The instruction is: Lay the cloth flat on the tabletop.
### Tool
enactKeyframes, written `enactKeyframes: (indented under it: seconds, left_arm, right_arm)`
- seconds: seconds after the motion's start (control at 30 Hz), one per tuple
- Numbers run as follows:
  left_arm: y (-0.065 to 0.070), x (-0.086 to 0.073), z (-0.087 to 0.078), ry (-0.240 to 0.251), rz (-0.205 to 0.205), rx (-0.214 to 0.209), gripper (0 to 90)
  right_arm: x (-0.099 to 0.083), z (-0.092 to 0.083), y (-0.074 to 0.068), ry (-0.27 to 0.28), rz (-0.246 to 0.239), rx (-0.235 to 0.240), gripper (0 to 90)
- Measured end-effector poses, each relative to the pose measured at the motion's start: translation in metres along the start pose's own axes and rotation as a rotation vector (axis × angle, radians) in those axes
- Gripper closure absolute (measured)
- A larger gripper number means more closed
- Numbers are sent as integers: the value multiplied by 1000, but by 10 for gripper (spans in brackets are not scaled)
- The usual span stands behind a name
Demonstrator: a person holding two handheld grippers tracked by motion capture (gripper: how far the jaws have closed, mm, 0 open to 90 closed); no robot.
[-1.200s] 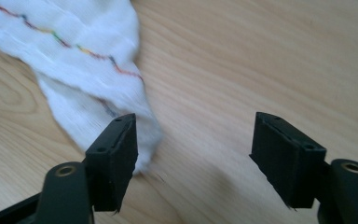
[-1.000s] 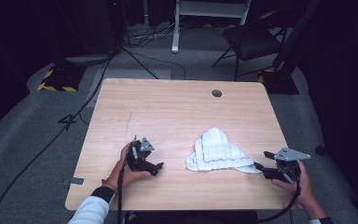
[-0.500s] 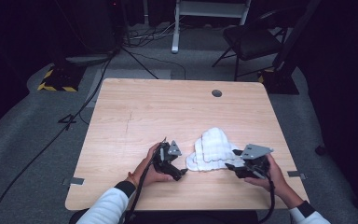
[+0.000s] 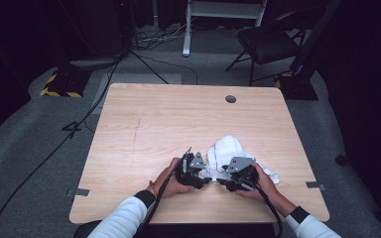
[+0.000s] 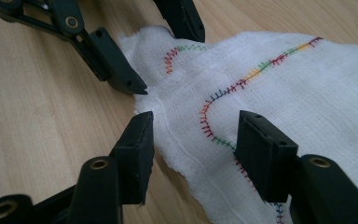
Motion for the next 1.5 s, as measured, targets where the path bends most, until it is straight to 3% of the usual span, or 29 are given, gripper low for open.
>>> enactKeyframes:
  seconds: [0.13, 0.3, 0.5, 0.63, 0.8, 1.03, 1.3, 1.5]
  left_arm:
    - [-3, -1, -3, 3, 6, -3, 650]
    - [-3, -1, -4, -3, 21, -5, 767]
    - [-9, -4, -9, -30, 30, 7, 813]
    - [-16, -7, -14, -35, 31, 38, 835]
    - [-25, -7, -25, -13, 10, 55, 843]
    - [-44, 1, -54, 59, -24, 134, 846]
    - [-62, 4, -85, 118, -53, 211, 847]
    - [-73, -2, -103, 124, -70, 259, 847]
  right_arm:
    - [-3, 5, 1, -16, 11, -1, 555]
    - [-5, 3, 5, -18, 2, -23, 733]
    - [-1, -5, 11, 17, 5, -45, 829]
    - [4, -18, 22, 67, 24, -93, 848]
    - [8, -37, 41, 113, 55, -162, 852]
    - [2, -71, 79, 181, 153, -275, 855]
    - [-6, -88, 98, 200, 205, -328, 857]
    - [-18, -95, 109, 190, 245, -358, 858]
Point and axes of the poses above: each handheld gripper's, and its own axes: z roughly forward along the jaws, x roughly out of its top, y roughly to its right, the point moved 9 cm from there along z, roughly forward along the jaws, and after that the axes turned 5 degrees about y, right-handed, at the moved point
